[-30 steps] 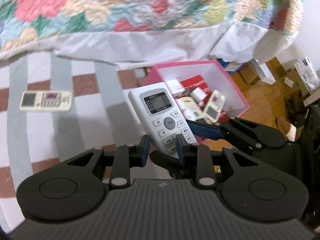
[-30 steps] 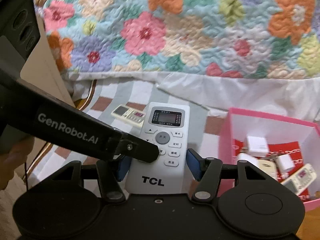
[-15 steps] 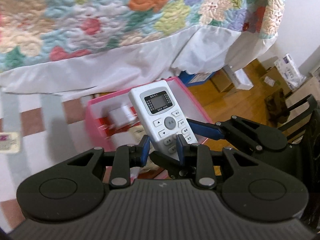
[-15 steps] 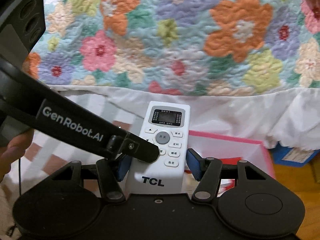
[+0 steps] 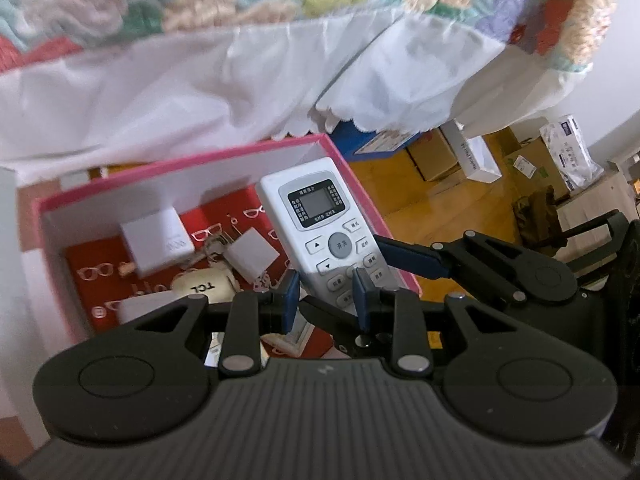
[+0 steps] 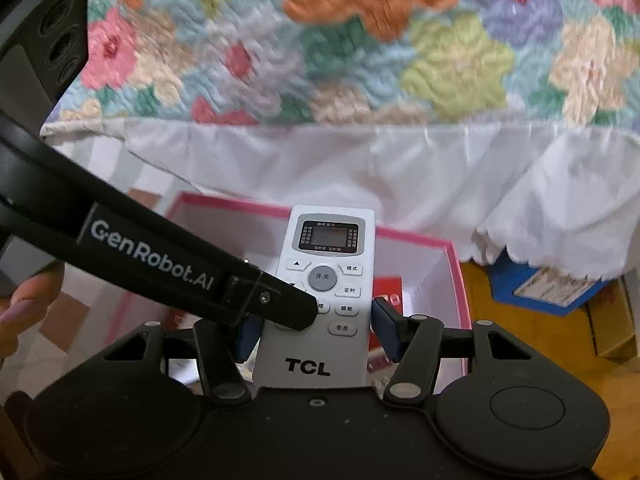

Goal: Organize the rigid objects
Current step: 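Carry the TCL remote with the right tool into the pink box, release, then move the right tool back over the cream remote on the cloth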

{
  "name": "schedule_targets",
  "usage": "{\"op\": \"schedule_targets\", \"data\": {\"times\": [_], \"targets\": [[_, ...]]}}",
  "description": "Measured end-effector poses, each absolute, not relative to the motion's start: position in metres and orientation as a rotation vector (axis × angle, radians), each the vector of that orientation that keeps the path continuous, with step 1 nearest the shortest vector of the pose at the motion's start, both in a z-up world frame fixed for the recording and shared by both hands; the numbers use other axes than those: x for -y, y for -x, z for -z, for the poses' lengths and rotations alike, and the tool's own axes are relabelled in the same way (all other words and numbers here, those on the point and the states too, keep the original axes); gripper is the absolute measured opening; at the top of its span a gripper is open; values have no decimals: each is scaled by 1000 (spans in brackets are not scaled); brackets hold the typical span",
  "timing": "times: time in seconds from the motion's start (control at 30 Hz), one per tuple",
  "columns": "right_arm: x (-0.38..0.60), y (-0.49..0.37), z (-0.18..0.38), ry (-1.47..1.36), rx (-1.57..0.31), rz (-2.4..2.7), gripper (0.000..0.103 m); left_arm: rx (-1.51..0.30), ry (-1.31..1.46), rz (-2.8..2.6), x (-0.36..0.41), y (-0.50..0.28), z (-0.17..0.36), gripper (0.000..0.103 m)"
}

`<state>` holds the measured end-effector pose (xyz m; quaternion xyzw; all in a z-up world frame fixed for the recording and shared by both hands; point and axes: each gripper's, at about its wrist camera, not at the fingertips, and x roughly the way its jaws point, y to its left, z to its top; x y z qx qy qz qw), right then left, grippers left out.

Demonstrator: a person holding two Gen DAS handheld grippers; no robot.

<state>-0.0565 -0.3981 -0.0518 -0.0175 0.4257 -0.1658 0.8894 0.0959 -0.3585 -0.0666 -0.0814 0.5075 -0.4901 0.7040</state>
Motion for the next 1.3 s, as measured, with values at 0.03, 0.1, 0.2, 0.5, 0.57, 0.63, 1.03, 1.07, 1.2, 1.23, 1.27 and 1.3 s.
{"op": "schedule_targets", "data": {"times": [0.03,0.1,0.2,0.5,0.57,0.63,1.03,1.07,1.2,1.23,1.27,1.3], "targets": [[403,57,58,30,-893,346,63,-1137,181,1089,363,-97,73,27],[413,55,72,19,-922,347,63,-1165,180,1083,372,-99,89,27],[423,49,91,15,-977,372,63,-1214,196,1079,386,-103,113,26],[442,46,127,-31,-1127,479,62,-1217,78,1018,403,-93,127,30],[442,52,122,-58,-1094,503,74,-1213,74,1018,396,-94,120,31],[437,60,112,-54,-1050,527,79,-1193,55,1014,384,-95,108,34],[344,98,18,-82,-794,302,79,-1106,-81,970,283,-64,11,41],[333,98,11,-95,-774,264,79,-1093,-86,966,271,-61,4,42],[302,91,-5,-116,-725,160,79,-1012,-120,928,220,-56,-10,46],[293,91,-6,-122,-714,135,79,-1009,-125,902,207,-56,-9,46],[285,89,-8,-130,-711,101,79,-1008,-124,881,195,-57,-8,46],[277,86,-9,-130,-714,77,79,-1009,-116,865,180,-60,-6,46]]}}
